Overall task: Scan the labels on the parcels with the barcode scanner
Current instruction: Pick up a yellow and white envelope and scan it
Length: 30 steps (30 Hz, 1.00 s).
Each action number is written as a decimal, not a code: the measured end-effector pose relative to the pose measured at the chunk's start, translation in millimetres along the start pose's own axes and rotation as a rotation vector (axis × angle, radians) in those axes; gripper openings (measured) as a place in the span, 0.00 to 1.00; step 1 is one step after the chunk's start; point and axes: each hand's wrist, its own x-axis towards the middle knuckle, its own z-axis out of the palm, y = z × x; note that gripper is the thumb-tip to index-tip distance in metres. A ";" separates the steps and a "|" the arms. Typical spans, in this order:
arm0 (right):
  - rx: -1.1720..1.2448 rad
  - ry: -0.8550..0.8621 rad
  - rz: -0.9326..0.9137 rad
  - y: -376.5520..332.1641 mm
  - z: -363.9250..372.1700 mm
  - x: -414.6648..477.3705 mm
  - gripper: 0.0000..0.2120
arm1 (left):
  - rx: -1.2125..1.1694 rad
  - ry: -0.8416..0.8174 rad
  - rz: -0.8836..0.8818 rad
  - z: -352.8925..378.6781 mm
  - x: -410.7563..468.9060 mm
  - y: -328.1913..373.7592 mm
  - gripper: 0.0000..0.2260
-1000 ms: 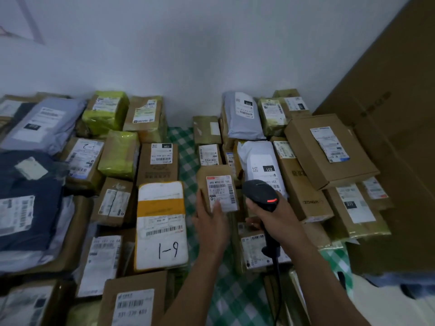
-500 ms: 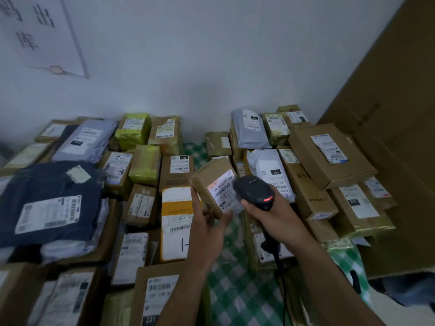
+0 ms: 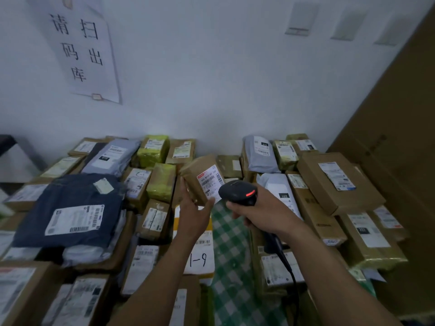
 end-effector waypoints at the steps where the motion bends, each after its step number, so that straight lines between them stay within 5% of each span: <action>1: -0.010 -0.008 0.006 -1.5 1.3 0.4 0.13 | 0.014 0.014 -0.004 -3.1 1.4 -2.3 0.49; 30: -0.046 -0.118 0.094 -0.8 21.6 26.7 0.18 | 0.152 -0.039 -0.067 -37.0 13.9 -31.0 0.49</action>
